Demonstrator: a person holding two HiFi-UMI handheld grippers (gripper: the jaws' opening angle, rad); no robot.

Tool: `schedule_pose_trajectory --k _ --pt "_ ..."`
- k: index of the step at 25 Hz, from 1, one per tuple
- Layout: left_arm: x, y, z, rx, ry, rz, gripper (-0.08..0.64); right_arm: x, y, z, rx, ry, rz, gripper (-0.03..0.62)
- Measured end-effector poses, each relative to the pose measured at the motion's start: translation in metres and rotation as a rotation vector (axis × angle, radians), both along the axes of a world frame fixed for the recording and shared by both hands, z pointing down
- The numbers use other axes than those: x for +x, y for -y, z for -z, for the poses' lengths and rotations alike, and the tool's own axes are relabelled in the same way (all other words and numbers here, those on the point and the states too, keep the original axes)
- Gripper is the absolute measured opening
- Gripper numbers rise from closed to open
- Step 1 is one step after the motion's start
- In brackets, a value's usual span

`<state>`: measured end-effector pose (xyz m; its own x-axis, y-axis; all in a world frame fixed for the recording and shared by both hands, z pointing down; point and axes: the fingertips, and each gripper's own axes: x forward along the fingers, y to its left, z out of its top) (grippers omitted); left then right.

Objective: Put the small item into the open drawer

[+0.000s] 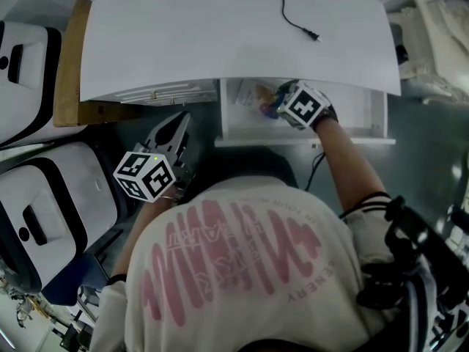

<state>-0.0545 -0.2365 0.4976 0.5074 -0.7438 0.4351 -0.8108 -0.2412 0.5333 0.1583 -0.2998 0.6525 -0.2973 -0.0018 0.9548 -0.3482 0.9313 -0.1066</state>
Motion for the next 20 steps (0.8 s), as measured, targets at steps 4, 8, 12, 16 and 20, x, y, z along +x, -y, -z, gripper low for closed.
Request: schedule_pose_trajectory --k 4,8,12,16,20 --pt "0.001 0.001 0.001 0.006 -0.003 -0.001 0.029 -0.001 0.001 0.000 -0.007 0.015 -0.031 0.273" --pt "0.001 0.002 0.005 0.014 -0.004 -0.005 0.029 0.001 0.000 0.004 0.004 0.014 -0.048 0.272" --pt "0.002 0.005 0.013 0.036 -0.009 -0.021 0.029 0.002 -0.002 0.019 0.009 0.022 -0.056 0.272" --pt "0.005 0.008 0.027 0.064 -0.011 -0.054 0.029 0.005 -0.007 0.044 0.045 0.007 -0.065 0.272" --pt "0.010 0.010 0.041 0.091 0.004 -0.096 0.029 0.008 -0.013 0.075 0.112 0.014 -0.129 0.236"
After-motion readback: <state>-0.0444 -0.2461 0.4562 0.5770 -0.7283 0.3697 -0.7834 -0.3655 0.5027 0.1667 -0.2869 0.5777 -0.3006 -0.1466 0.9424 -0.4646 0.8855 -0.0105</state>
